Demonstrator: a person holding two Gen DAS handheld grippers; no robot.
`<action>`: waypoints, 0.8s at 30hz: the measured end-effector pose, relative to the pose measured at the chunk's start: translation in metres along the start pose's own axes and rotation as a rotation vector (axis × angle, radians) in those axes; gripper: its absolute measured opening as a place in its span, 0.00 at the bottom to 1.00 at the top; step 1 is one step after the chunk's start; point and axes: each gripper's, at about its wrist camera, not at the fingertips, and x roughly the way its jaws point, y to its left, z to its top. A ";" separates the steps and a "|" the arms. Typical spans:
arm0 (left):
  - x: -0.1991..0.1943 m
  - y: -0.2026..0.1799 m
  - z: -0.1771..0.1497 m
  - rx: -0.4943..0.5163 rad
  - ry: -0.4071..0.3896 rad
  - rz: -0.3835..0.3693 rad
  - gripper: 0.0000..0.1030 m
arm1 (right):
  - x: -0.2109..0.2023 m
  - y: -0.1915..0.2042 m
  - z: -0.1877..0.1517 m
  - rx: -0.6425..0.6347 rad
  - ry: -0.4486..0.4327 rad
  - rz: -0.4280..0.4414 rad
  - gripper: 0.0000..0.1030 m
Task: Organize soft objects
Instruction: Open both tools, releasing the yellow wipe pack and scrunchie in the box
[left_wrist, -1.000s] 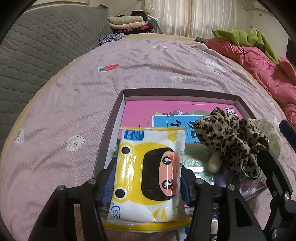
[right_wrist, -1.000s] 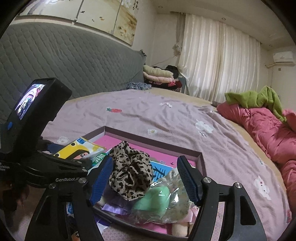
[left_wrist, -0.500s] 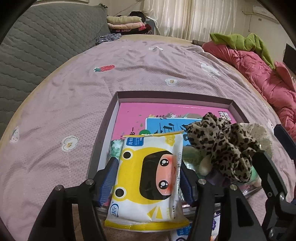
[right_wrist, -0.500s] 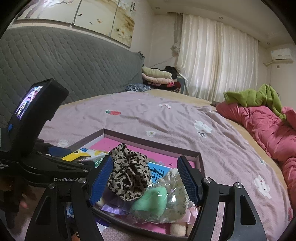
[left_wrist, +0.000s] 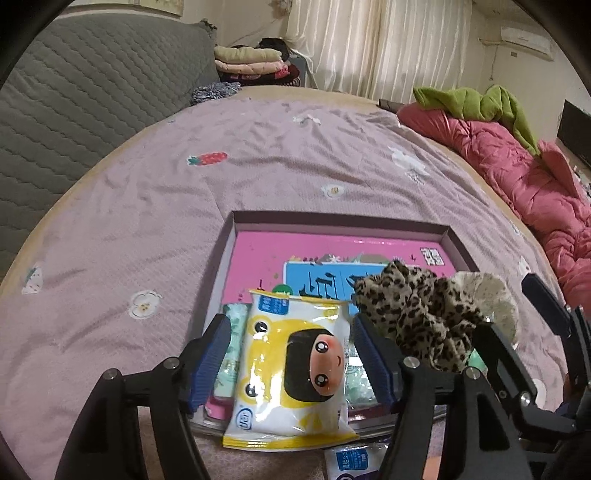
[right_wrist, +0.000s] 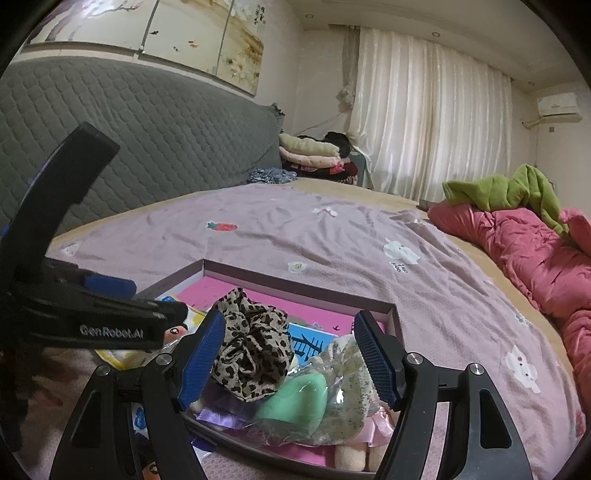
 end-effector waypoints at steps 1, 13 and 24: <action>-0.003 0.002 0.001 -0.006 -0.005 0.001 0.66 | 0.000 0.000 0.000 0.000 -0.002 0.001 0.72; -0.022 0.000 -0.005 -0.004 -0.015 0.001 0.66 | -0.016 -0.006 -0.001 0.001 -0.018 0.013 0.72; -0.044 -0.010 -0.028 0.006 -0.006 -0.031 0.66 | -0.049 -0.014 -0.012 0.020 0.009 0.016 0.72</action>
